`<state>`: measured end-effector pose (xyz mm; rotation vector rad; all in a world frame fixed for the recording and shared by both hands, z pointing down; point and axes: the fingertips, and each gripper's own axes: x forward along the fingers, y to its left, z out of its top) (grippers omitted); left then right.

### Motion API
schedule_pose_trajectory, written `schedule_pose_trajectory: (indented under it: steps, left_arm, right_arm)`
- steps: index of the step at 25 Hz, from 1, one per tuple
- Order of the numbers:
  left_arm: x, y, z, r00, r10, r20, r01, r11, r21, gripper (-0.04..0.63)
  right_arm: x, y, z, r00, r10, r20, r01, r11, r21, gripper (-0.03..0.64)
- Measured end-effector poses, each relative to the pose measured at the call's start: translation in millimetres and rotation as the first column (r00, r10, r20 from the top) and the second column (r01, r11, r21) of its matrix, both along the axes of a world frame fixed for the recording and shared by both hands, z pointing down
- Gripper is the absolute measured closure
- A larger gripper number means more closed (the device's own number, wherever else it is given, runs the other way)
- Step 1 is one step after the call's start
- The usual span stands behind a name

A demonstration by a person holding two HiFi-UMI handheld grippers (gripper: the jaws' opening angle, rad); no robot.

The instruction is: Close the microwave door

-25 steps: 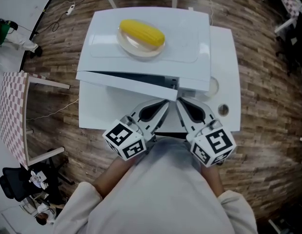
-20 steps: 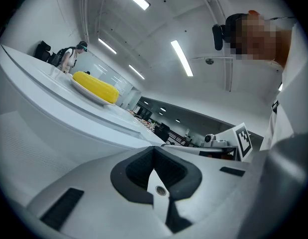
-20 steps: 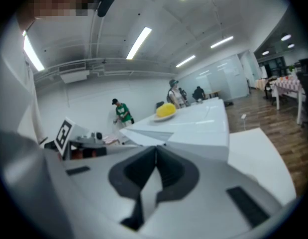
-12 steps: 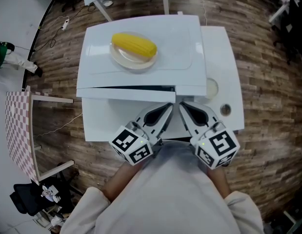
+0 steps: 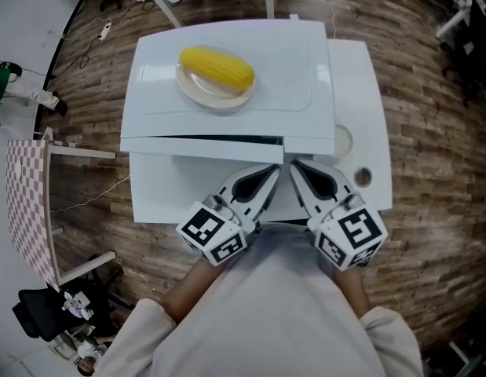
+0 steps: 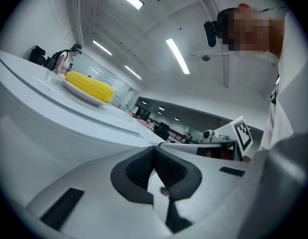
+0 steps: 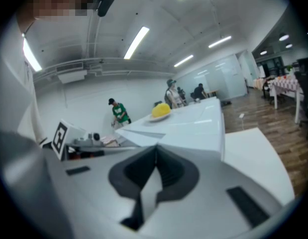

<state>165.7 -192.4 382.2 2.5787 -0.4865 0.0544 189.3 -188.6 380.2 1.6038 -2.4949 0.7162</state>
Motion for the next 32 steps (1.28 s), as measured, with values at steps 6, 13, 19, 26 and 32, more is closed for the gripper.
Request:
schedule_pose_trajectory:
  steps: [6,13,19,26,32]
  left_arm:
    - [-1.4,-0.6,8.1,0.999,-0.008,0.03,0.009,1.0,-0.006,0.577]
    - [0.6,-0.2,8.0,1.0,0.007,0.025,-0.006,1.0,-0.012,0.577]
    - [1.7,2.2,6.8,1.0,0.005,0.008,-0.005,1.0,-0.018,0.577]
    - [1.5,0.5,7.5,1.0,0.008,0.002,-0.008,1.0,-0.013,0.577]
    - [4.8,-6.8,7.6,1.0,-0.018,-0.007,0.018,0.999,-0.035,0.577]
  right_arm:
    - [0.9,-3.3,-0.4,1.0,-0.006,0.0,0.006,1.0,0.002,0.595]
    - [1.1,-7.9,0.9,1.0,-0.01,0.004,0.01,1.0,0.001,0.595]
    - [1.6,-7.7,1.0,1.0,-0.014,0.006,0.014,1.0,0.001,0.595]
    - [1.1,-9.1,2.5,1.0,-0.016,0.01,0.016,1.0,-0.003,0.595]
    - [0.8,-8.1,1.7,1.0,-0.017,0.009,0.017,1.0,0.002,0.595]
